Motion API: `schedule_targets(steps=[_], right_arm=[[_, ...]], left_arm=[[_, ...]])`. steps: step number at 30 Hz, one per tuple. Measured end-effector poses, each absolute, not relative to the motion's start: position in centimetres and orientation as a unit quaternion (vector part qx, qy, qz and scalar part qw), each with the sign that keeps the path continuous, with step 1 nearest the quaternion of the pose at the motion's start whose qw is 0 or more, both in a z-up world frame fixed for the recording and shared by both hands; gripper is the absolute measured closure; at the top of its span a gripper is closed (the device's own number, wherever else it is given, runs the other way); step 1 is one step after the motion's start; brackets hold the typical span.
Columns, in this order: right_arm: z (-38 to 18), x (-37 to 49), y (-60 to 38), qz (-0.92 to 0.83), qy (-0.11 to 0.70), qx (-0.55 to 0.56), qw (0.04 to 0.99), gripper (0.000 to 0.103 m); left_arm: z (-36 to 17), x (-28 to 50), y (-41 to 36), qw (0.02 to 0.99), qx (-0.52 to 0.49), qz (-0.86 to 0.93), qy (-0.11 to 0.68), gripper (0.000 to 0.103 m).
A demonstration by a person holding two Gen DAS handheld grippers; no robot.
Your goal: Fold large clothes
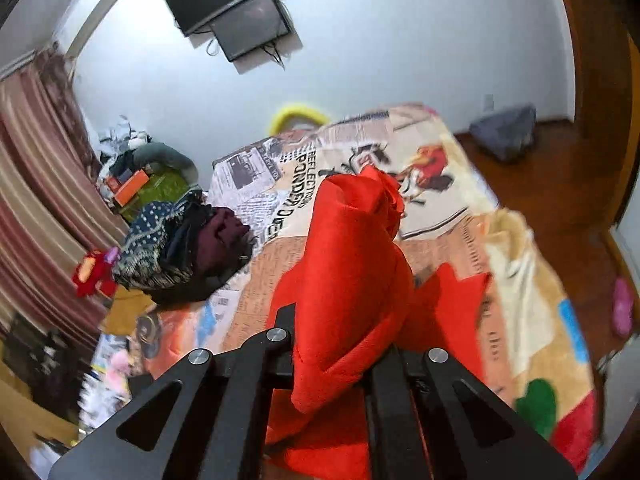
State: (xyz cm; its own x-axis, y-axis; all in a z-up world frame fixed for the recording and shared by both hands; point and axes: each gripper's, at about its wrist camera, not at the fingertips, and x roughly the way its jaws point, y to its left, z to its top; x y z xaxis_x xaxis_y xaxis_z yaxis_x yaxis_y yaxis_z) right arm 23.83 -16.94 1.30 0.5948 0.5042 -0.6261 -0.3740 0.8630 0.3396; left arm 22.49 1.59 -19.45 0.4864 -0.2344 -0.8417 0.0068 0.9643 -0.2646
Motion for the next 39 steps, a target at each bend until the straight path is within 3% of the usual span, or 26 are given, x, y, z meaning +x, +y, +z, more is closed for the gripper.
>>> schedule_targets(steps=[8, 13, 15, 23, 27, 32, 39], right_arm=[[-6.0, 22.6, -22.0, 0.179, 0.447, 0.067, 0.874, 0.100], [-7.9, 20.8, -23.8, 0.170, 0.456, 0.024, 0.873, 0.075], [-7.3, 20.3, -24.4, 0.162, 0.453, 0.014, 0.877, 0.056], [-3.6, 19.8, -25.1, 0.163, 0.405, 0.008, 0.900, 0.052], [-1.6, 20.9, -23.9, 0.187, 0.385, 0.014, 0.904, 0.033], [-1.2, 24.0, -22.0, 0.220, 0.402, 0.020, 0.889, 0.031], [-6.7, 29.2, -21.6, 0.211, 0.512, 0.059, 0.831, 0.030]], left_arm=[[-18.8, 20.7, 0.3, 0.862, -0.031, -0.064, 0.501, 0.021], [-18.1, 19.1, 0.5, 0.860, 0.003, -0.084, 0.503, 0.021], [-17.5, 18.6, 0.9, 0.864, 0.014, -0.081, 0.496, 0.021], [-13.2, 18.6, 3.0, 0.898, 0.042, -0.024, 0.436, 0.021], [-12.1, 20.6, 4.0, 0.904, 0.005, -0.011, 0.426, 0.021], [-13.0, 23.3, 4.0, 0.898, -0.033, -0.013, 0.438, 0.021], [-16.9, 26.2, 4.4, 0.860, -0.128, -0.051, 0.492, 0.021]])
